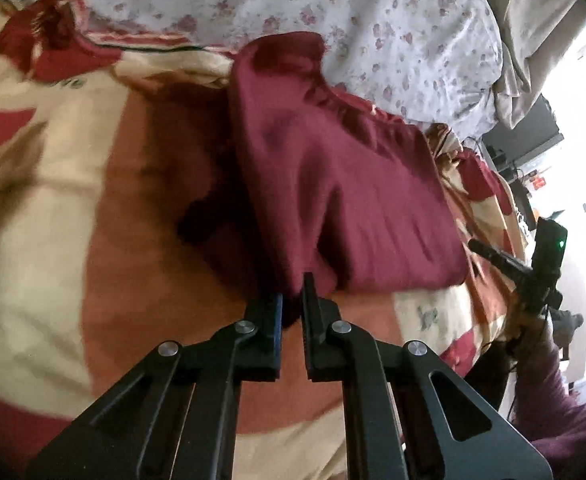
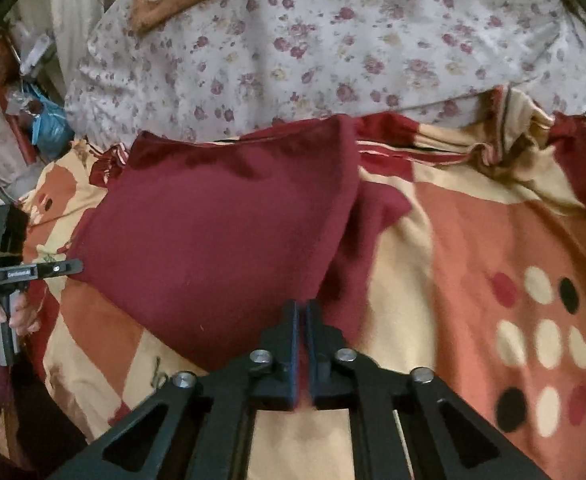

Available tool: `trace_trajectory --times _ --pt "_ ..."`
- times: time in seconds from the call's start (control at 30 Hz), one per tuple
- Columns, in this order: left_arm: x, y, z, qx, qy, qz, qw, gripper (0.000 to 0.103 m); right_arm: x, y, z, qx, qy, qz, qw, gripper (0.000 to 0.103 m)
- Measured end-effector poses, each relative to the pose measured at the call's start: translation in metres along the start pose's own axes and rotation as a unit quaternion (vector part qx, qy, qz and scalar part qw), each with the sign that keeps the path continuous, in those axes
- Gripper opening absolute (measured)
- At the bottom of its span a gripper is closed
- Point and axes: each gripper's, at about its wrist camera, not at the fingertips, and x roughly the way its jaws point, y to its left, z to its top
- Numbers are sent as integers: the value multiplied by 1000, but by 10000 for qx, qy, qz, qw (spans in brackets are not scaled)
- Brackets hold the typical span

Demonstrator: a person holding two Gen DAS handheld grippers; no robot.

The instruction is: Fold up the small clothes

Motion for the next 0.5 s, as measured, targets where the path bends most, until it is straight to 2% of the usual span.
trace_trajectory --times 0.07,0.13,0.23,0.27,0.33,0.37,0.43,0.5 --pt "7 13 -11 -108 94 71 9999 7 6 -10 -8 83 160 -115 9998 0" --pt "5 19 -13 -292 6 -95 9995 6 17 -23 -16 334 345 -144 9987 0" --pt "-7 13 -3 -268 -96 -139 9995 7 1 -31 -13 717 35 49 9974 1" --pt "-12 10 2 -232 -151 -88 9996 8 -7 -30 -7 746 -111 74 9971 5" --pt "-24 -2 15 -46 -342 72 9994 9 -15 -19 9 488 -277 -86 9984 36" --pt "-28 -8 21 50 -452 152 9988 11 -15 -13 16 361 -343 -198 9986 57" --pt "-32 -18 34 162 -620 288 9975 37 -7 2 32 36 -519 -308 9982 60" --pt "-29 -27 51 199 -823 410 9956 51 15 16 50 -157 -380 -418 9983 60"
